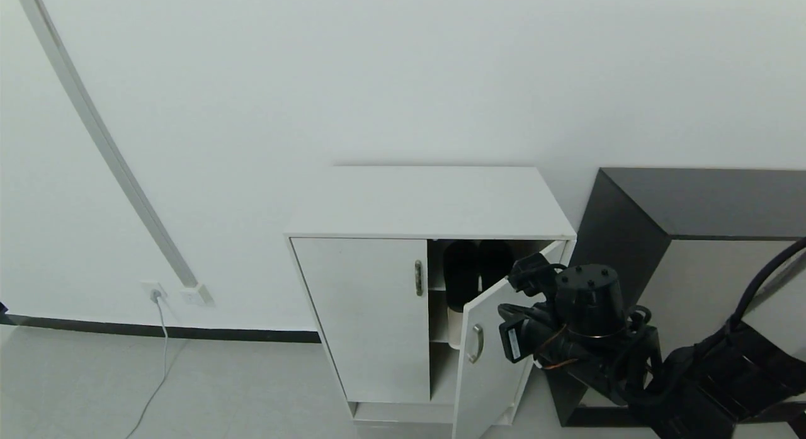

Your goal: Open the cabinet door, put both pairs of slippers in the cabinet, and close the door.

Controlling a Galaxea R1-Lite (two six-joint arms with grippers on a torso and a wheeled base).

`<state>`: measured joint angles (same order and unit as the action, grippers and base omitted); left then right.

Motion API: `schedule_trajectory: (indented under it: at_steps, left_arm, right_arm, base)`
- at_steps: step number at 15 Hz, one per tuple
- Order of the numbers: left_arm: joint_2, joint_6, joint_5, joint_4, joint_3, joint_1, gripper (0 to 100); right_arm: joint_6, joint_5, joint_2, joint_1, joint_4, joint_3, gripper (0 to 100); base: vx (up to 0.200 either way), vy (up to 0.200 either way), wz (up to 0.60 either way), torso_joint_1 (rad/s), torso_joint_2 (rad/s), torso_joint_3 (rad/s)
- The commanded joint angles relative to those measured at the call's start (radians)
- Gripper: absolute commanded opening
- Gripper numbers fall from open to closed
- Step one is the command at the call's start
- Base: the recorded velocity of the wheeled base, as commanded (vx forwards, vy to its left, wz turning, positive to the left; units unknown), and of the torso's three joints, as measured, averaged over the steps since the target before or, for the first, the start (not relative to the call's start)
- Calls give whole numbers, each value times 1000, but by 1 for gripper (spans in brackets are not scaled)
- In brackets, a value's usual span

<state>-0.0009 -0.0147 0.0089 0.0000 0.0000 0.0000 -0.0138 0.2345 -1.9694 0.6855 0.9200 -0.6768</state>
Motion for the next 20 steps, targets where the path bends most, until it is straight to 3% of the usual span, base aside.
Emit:
schedule_trajectory:
  at_steps: [1, 8, 20]
  left_arm:
    - [1, -1, 0, 0, 0, 0, 0]
    - [1, -2, 0, 0, 0, 0, 0]
    - [1, -2, 0, 0, 0, 0, 0]
  right_arm:
    - [0, 0, 0, 2, 10, 34, 0]
    - [-6, -6, -157, -9, 92, -93, 0]
    - [-5, -4, -370, -49, 92, -394, 0]
  base:
    - [0, 0, 0, 0, 0, 0]
    - [0, 0, 0, 0, 0, 0]
    - [0, 0, 0, 0, 0, 0]
